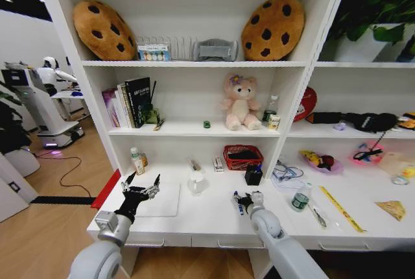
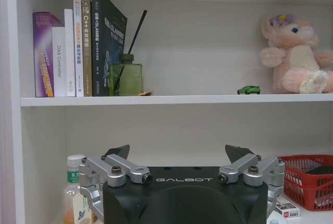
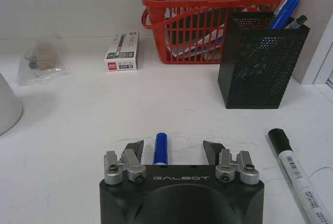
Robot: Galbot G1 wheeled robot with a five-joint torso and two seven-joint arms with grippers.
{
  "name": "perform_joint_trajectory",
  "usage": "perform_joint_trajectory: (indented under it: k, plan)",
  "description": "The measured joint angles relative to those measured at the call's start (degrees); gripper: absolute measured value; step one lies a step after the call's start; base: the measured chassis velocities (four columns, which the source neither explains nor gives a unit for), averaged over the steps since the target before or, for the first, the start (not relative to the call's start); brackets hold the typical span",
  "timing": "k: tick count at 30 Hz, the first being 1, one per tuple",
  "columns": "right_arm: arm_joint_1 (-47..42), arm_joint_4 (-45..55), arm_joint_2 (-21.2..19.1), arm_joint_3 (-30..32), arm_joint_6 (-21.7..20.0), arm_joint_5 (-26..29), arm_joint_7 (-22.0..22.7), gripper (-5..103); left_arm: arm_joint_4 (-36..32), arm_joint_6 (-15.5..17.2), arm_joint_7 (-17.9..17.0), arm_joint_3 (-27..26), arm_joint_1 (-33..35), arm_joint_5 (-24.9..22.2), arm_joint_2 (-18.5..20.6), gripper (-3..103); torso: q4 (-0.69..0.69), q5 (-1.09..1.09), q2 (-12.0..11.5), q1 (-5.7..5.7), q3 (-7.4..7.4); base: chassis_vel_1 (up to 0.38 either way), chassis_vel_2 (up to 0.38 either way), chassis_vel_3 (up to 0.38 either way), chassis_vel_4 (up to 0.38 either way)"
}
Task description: Organize the objects on the table.
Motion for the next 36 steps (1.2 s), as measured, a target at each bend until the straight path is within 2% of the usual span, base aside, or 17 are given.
perform_joint_trajectory:
  k: [10, 12, 14, 21, 22, 23, 24, 27, 29, 36]
  plan:
    - [0.0, -0.2, 0.3, 0.1, -0.2, 0.0, -1.0, 65, 0.0, 0.0, 0.0, 0.0, 0.0, 0.0, 0.0, 100, 0.0, -0.01, 0.0, 0.0, 0.0, 0.0, 0.0, 0.0, 0.0]
    - [-0.1, -0.2, 0.3, 0.1, -0.2, -0.1, -0.9, 61, 0.0, 0.0, 0.0, 0.0, 0.0, 0.0, 0.0, 100, 0.0, -0.01, 0.0, 0.0, 0.0, 0.0, 0.0, 0.0, 0.0]
    - [-0.1, -0.2, 0.3, 0.2, -0.3, 0.0, -0.6, 51, 0.0, 0.0, 0.0, 0.0, 0.0, 0.0, 0.0, 100, 0.0, -0.01, 0.0, 0.0, 0.0, 0.0, 0.0, 0.0, 0.0]
    - [0.0, -0.4, 1.0, 0.1, -0.4, 0.0, -0.4, 49, 0.0, 0.0, 0.0, 0.0, 0.0, 0.0, 0.0, 100, 0.0, -0.01, 0.0, 0.0, -0.01, 0.0, 0.0, 0.0, 0.0]
    - [0.0, -0.4, 1.0, 0.1, -0.5, 0.0, -0.3, 38, 0.0, 0.0, 0.0, 0.0, 0.0, 0.0, 0.0, 100, 0.0, 0.0, 0.0, 0.0, -0.01, 0.0, 0.0, 0.0, 0.0]
    - [0.0, -0.4, 1.0, 0.1, -0.5, 0.0, -0.3, 38, 0.0, 0.0, 0.0, 0.0, 0.0, 0.0, 0.0, 100, 0.0, 0.0, 0.0, 0.0, -0.01, 0.0, 0.0, 0.0, 0.0]
    - [-0.1, -0.3, 1.0, 0.1, -0.5, 0.0, -0.3, 28, 0.0, 0.0, 0.0, 0.0, 0.0, 0.0, 0.0, 100, 0.0, 0.0, 0.0, 0.0, 0.0, 0.0, 0.0, 0.0, 0.0]
    - [-0.2, -0.3, 0.9, 0.1, -0.6, 0.0, -0.3, 22, 0.0, 0.0, 0.0, 0.0, 0.0, 0.0, 0.0, 100, 0.0, 0.0, 0.0, 0.0, 0.0, 0.0, 0.0, 0.0, 0.0]
    - [-0.3, -0.2, 0.8, 0.3, -0.8, 0.0, -0.1, 12, 0.0, 0.0, 0.0, 0.0, 0.0, 0.0, 0.0, 100, 0.0, 0.0, 0.0, 0.0, -0.01, 0.0, 0.0, 0.0, 0.0]
    - [-0.8, 0.4, 1.0, 0.6, -0.7, 0.2, 0.2, 11, 0.0, 0.0, 0.0, 0.0, 0.0, 0.0, 0.0, 100, 0.0, 0.0, 0.0, 0.0, 0.0, 0.0, 0.0, 0.0, 0.0]
